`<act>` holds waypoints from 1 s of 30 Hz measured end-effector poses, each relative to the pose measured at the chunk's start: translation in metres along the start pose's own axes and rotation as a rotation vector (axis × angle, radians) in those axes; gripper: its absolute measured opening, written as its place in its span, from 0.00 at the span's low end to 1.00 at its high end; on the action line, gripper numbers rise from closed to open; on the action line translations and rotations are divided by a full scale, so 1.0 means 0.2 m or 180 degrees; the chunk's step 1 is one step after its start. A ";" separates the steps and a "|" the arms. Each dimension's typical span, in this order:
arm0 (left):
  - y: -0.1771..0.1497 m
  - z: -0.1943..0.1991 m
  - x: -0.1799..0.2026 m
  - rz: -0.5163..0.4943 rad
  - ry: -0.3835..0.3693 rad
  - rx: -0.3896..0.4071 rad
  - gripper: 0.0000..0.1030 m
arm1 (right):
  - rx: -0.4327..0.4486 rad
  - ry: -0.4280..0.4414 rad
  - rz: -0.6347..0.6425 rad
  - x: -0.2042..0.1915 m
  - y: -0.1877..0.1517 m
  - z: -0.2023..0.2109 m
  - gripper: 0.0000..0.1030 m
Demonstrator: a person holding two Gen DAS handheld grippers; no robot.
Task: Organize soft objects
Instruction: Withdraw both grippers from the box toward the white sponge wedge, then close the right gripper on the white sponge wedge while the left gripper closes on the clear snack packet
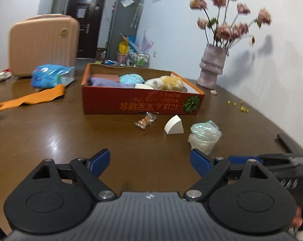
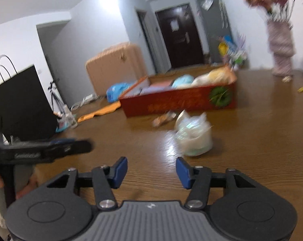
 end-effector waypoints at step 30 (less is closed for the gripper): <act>0.24 -0.69 -0.03 -0.0423 -0.0225 -0.0338 0.21 | 0.0131 -0.0491 0.0173 0.20 0.34 -0.54 0.22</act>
Point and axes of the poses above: each gripper's, at about its wrist camera, not at the fingertips, and z roughly against the way its jaws point, x to its right, y to its top, the point moved 5 cm from there along -z, roughly the way its jaws point, and after that the axes turned 2 degrees about -z, right-handed, at the moved point
